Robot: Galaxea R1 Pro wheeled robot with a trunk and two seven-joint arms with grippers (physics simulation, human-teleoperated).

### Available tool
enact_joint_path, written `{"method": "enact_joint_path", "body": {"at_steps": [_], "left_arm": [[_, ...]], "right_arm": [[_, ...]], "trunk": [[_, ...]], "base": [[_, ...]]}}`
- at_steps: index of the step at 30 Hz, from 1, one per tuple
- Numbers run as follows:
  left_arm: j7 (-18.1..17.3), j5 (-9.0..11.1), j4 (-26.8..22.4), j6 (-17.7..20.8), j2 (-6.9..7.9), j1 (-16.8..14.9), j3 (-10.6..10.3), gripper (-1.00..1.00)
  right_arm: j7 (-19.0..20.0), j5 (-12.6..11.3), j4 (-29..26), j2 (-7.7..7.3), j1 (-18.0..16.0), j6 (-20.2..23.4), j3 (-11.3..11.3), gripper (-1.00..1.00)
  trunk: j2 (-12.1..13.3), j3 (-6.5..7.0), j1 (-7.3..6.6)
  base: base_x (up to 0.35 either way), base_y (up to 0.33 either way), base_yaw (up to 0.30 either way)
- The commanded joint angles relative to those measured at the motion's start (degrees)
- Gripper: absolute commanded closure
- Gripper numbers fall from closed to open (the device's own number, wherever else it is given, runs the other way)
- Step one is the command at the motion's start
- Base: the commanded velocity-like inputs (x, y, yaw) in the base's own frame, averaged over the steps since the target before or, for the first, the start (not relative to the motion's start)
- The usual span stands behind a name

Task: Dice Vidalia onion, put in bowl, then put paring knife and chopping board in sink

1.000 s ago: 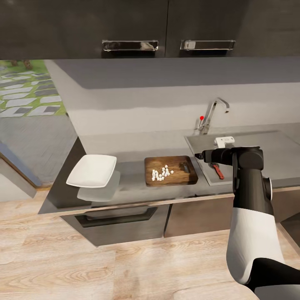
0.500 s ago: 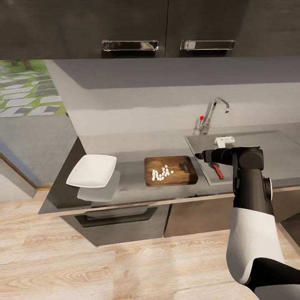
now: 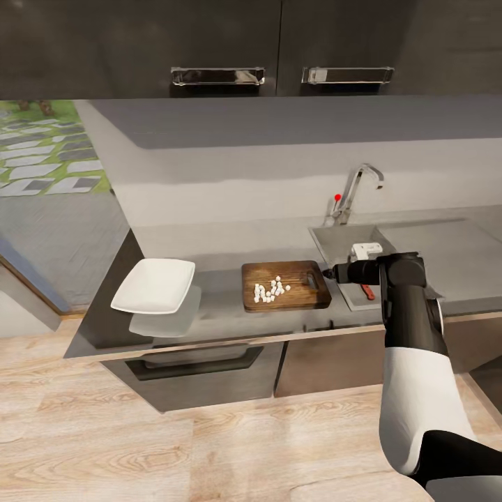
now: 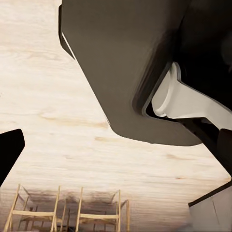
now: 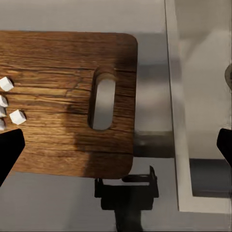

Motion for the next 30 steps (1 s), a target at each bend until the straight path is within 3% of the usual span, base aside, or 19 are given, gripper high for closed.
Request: {"method": "enact_joint_path", "body": {"at_steps": [1, 8, 13, 19, 30], "left_arm": [[0.39, 0.3, -0.21, -0.04, 0.05, -0.08, -0.14, -1.0], [0.31, 0.3, -0.36, -2.11, -0.14, -0.08, -0.24, -1.0], [0.3, 0.3, -0.63, -5.35, -0.46, -0.08, -0.28, -1.0], [0.3, 0.3, -0.67, -5.91, -0.59, -0.08, -0.28, -1.0], [0.3, 0.3, -0.78, -7.26, -0.99, -0.08, -0.28, -1.0]], "right_arm": [[-0.8, 0.63, 0.71, 0.05, -0.07, 0.15, -0.19, -1.0], [-4.71, 0.77, 3.83, 0.03, -0.07, 0.13, -0.27, -1.0], [-4.93, 0.82, 2.17, 0.02, -0.07, 0.17, -0.24, -1.0], [-4.69, 0.75, -2.45, 0.08, -0.07, 0.17, -0.18, -1.0], [-4.67, 0.66, -3.15, 0.07, -0.07, 0.17, -0.29, -1.0]], "trunk": [[-0.11, -0.1, 0.03], [-0.11, -0.1, 0.03], [-0.11, -0.1, 0.03], [-0.11, -0.1, 0.03], [-0.11, -0.1, 0.03]], "base": [[0.0, 0.0, 0.0], [0.0, 0.0, 0.0], [0.0, 0.0, 0.0], [0.0, 0.0, 0.0], [0.106, 0.0, 0.0]]}}
